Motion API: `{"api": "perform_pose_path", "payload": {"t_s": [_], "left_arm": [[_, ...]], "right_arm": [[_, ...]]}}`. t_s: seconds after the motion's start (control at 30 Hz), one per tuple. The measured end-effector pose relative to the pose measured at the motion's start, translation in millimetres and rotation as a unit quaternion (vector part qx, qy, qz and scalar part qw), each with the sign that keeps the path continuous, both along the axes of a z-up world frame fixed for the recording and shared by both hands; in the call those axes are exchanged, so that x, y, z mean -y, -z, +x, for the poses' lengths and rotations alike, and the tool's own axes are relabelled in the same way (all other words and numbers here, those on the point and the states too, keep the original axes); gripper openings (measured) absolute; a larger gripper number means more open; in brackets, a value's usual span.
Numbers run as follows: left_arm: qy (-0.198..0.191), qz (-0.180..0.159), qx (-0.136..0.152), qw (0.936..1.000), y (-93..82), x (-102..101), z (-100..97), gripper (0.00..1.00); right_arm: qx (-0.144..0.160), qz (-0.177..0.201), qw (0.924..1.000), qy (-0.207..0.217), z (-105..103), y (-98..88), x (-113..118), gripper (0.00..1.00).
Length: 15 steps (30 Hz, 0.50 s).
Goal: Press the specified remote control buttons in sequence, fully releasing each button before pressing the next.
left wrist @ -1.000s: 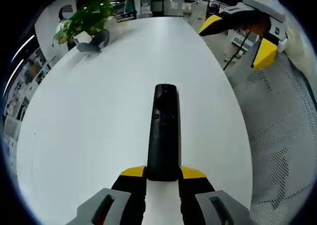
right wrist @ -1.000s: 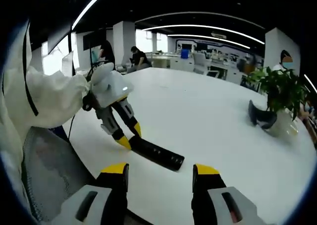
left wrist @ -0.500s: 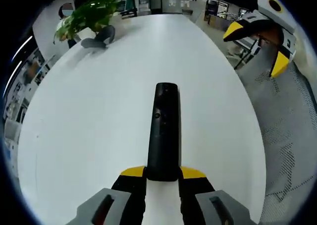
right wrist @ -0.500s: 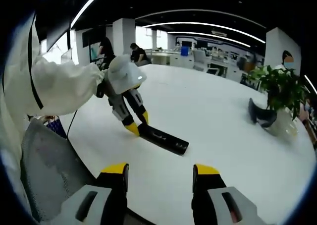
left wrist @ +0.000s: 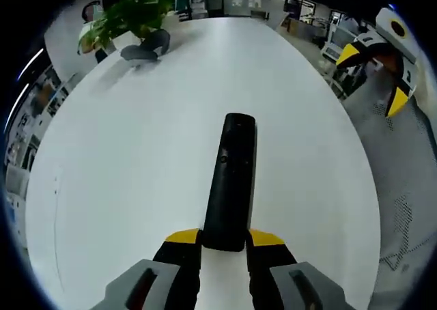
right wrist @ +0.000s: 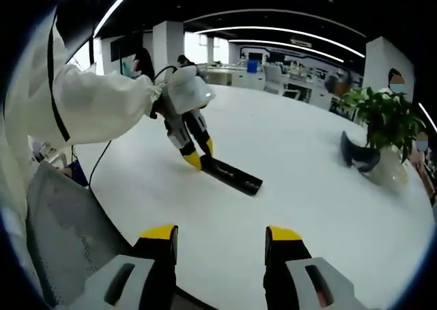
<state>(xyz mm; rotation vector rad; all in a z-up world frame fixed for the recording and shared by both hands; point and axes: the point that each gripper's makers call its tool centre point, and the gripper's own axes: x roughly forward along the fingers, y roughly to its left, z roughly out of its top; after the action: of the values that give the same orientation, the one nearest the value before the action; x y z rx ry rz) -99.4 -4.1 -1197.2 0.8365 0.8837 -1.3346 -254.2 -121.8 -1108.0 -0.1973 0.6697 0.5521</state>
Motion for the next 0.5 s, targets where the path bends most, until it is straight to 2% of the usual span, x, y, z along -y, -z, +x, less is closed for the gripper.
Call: {"api": "perform_pose_path", "payload": {"t_s": [0.5], "left_arm": [[-0.003, -0.003, 0.0, 1.0, -0.3, 1, 48.6, 0.25]], "right_arm": [[-0.015, -0.013, 0.9998, 0.0, -1, 6.6, 1, 0.49]]}}
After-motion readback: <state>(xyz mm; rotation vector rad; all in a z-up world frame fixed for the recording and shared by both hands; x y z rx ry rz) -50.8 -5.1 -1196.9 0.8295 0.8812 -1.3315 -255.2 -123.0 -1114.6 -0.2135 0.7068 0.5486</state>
